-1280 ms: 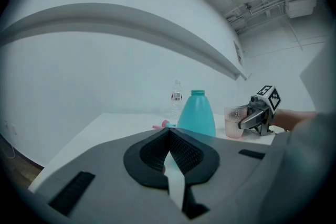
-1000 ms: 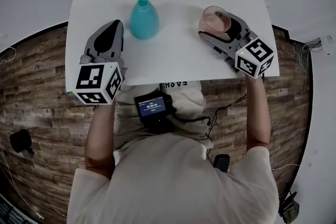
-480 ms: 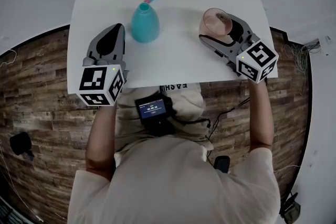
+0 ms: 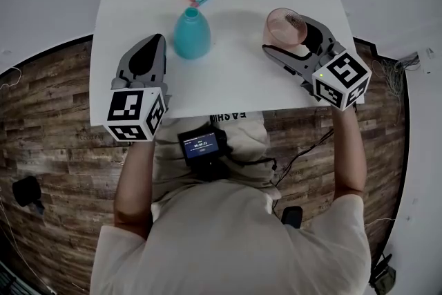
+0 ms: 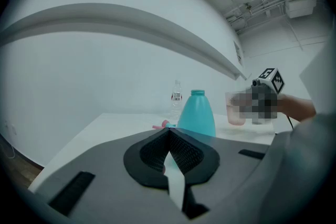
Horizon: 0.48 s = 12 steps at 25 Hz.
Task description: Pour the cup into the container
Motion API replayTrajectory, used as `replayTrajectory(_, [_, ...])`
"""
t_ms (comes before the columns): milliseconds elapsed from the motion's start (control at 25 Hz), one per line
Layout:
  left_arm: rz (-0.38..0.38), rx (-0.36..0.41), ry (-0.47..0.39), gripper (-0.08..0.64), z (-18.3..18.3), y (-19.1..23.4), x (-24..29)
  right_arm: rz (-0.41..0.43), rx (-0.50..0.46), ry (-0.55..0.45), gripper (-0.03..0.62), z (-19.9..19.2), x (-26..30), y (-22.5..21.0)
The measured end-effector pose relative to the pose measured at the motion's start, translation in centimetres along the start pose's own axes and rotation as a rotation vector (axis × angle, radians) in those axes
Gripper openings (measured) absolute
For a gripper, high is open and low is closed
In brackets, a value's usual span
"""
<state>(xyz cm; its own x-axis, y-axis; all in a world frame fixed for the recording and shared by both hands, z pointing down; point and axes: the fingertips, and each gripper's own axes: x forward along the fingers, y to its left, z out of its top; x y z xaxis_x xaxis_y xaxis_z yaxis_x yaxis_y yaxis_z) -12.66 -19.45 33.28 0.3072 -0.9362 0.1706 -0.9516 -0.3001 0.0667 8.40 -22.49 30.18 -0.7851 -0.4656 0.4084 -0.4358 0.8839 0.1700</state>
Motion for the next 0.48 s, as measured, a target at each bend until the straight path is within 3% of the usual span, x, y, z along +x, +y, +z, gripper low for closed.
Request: replayTrajectory(480, [0.000, 0.000, 0.001, 0.009, -0.1, -0.1, 0.1, 0.006, -0.058, 0.023, 0.367, 2.7, 0.3, 0.5])
